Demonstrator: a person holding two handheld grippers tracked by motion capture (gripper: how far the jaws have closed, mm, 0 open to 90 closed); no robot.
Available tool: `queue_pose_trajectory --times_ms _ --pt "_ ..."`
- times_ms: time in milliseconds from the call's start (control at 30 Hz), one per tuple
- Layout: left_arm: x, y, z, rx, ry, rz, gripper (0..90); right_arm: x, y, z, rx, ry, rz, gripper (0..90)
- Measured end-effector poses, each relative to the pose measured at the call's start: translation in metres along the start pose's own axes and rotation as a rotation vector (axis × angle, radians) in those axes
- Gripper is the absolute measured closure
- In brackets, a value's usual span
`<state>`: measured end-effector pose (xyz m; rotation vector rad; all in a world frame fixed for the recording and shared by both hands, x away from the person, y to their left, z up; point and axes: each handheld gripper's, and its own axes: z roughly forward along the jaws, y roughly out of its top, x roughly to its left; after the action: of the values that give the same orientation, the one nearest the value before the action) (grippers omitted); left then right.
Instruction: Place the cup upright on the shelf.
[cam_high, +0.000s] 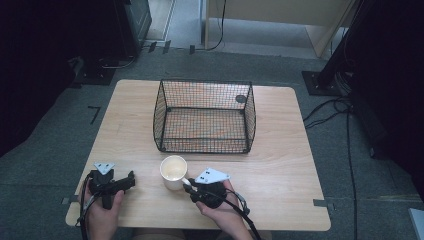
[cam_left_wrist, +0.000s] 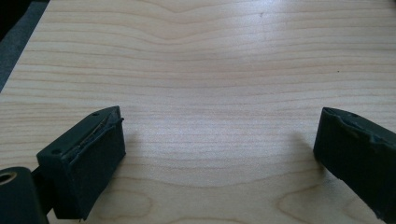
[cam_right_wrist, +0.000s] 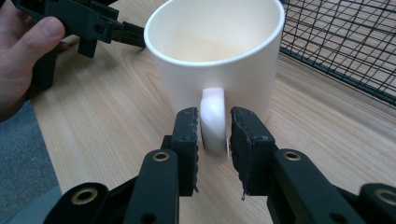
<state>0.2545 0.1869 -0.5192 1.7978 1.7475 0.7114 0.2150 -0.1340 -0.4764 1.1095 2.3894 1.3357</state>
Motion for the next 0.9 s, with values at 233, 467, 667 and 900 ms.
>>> queue_pose_trajectory --times_ms 233,467,667,900 --pt "0.0 0.0 0.0 0.0 0.0 0.001 2.2 0.003 0.004 0.005 0.01 -0.01 -0.011 78.5" --pt "0.0 0.0 0.0 0.0 0.0 0.0 2.2 0.005 0.005 0.002 -0.019 -0.052 -0.049 80.4" --pt "0.0 0.0 0.0 0.0 0.0 0.001 2.2 0.004 0.008 -0.006 -0.022 -0.056 -0.048 80.6" --pt "0.0 0.0 0.0 0.0 0.0 0.001 2.2 0.0 0.012 -0.017 -0.02 -0.067 -0.047 80.6"
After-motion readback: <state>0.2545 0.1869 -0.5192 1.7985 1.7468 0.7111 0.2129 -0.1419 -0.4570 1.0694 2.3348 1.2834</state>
